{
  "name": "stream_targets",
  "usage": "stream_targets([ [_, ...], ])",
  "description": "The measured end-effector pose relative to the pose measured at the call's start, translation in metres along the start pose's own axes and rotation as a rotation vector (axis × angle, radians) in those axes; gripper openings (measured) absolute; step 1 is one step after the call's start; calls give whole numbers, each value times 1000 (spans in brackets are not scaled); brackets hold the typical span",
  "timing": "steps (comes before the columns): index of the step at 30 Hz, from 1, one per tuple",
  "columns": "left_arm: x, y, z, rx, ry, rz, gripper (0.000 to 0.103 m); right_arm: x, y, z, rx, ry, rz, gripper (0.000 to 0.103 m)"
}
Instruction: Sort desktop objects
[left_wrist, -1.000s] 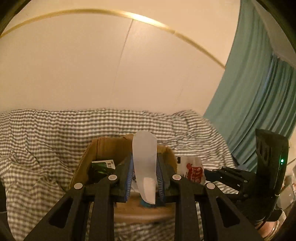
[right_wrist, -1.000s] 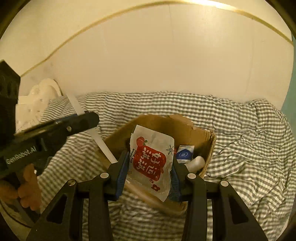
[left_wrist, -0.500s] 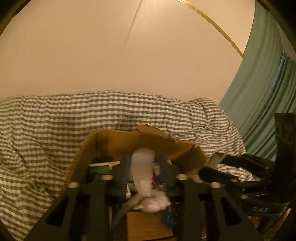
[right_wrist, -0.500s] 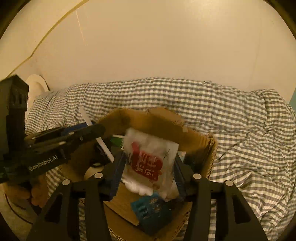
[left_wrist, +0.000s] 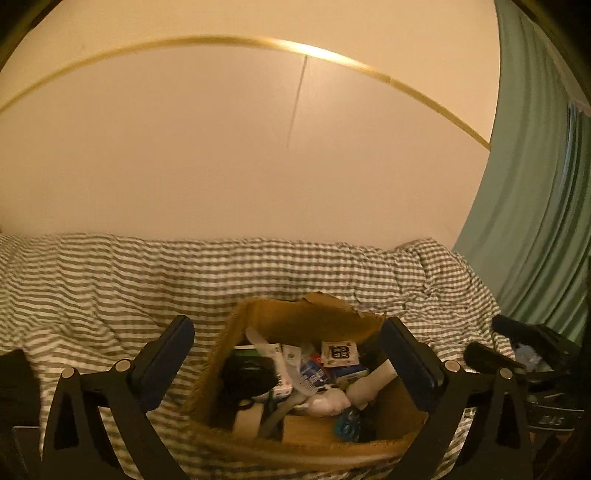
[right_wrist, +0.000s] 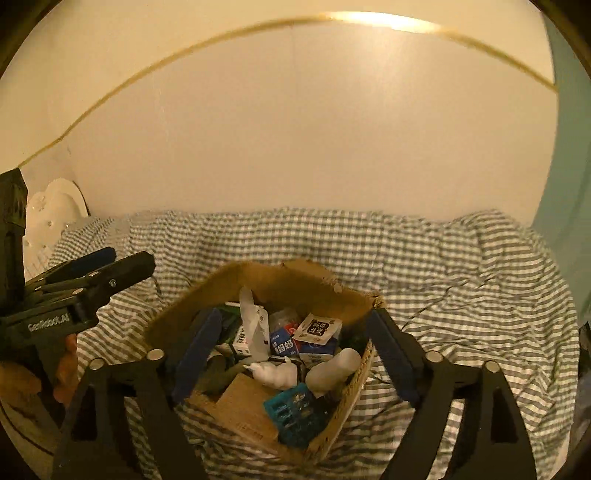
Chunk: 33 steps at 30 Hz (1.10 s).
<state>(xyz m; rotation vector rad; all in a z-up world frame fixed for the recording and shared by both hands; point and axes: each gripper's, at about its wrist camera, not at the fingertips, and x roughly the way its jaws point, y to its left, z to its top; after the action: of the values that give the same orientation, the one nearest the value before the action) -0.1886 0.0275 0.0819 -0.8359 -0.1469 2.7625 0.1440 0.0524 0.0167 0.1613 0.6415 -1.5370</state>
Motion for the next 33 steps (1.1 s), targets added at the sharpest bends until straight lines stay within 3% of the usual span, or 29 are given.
stream_targets([
  [5, -40, -3, -15, 42, -40, 57, 103, -56, 5, -22, 21, -114, -53, 103],
  [12, -63, -7, -51, 99, -106, 143, 103, -82, 1, -48, 58, -163, -74, 103],
  [16, -59, -2, -75, 43, -106, 132, 103, -76, 2, -63, 72, -161, -64, 103],
  [24, -43, 4, -107, -20, -76, 181, 103, -42, 6, -107, 114, -120, -67, 103],
  [30, -36, 3, -118, 9, -64, 231, 103, -23, -2, -119, 147, -60, -110, 103],
  [33, -36, 4, -119, -2, -55, 219, 103, -24, -6, -121, 160, -41, -127, 103],
])
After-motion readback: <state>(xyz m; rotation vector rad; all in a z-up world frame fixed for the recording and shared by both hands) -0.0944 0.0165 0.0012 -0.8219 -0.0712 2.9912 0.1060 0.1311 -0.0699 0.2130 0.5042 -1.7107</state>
